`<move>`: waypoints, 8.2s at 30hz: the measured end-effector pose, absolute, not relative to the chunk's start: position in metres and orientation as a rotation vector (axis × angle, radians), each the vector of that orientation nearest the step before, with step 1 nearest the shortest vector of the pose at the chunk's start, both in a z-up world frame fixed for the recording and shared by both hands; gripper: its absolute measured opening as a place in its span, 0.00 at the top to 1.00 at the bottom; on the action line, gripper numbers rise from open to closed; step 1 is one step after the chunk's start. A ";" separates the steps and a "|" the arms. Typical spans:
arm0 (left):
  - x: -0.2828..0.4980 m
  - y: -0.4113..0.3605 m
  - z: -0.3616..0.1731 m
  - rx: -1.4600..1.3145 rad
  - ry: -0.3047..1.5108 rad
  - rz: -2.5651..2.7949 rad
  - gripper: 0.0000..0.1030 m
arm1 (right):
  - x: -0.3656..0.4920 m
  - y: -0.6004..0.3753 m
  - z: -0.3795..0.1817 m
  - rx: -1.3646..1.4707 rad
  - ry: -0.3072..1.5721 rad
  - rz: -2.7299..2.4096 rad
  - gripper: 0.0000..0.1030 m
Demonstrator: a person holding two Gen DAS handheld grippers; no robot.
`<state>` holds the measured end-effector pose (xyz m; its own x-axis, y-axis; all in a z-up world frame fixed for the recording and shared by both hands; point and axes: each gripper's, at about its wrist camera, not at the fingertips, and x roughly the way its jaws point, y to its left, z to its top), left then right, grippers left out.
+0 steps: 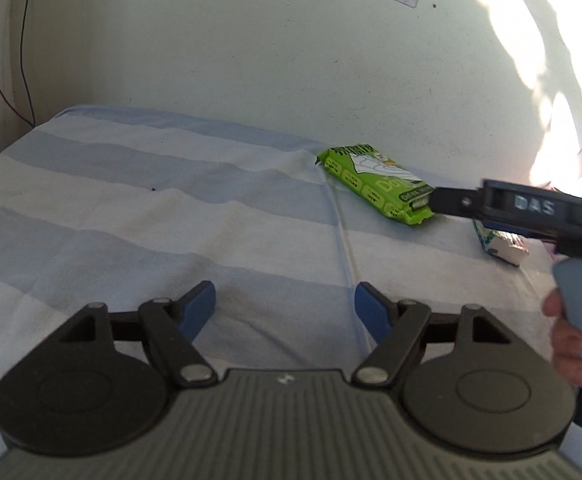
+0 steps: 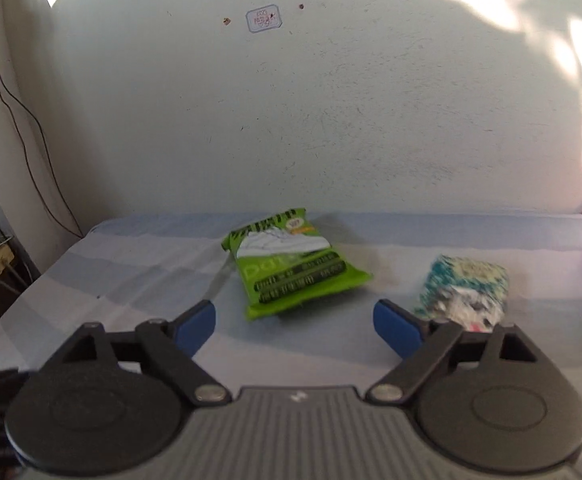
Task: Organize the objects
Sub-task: 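Grasp the green wet-wipes packet with the right tool, then carry the wet-wipes packet into the pink tin and open the right tool, then move the right tool to the white-green tissue pack, then grasp the white-green tissue pack with the right tool, then carry the tissue pack into the pink tin and open the right tool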
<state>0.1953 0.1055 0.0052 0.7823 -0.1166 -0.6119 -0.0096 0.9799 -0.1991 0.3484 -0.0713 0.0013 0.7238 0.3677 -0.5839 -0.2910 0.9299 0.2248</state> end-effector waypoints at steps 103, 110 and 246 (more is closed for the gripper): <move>0.191 -0.313 0.068 0.115 0.723 -0.781 0.29 | 0.138 -0.460 0.038 0.294 0.372 -0.151 0.45; 0.125 -0.271 0.079 0.242 0.551 -0.687 0.28 | 0.073 -0.443 0.040 0.419 0.263 -0.164 0.45; 0.104 -0.181 0.077 0.176 0.487 -0.519 0.19 | 0.025 -0.372 0.029 0.457 0.264 -0.163 0.24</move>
<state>0.1044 -0.1808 0.0769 0.7579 -0.4324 -0.4885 0.5145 0.8565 0.0400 0.0248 -0.3720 0.0293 0.9532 -0.0959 -0.2868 0.2134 0.8852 0.4133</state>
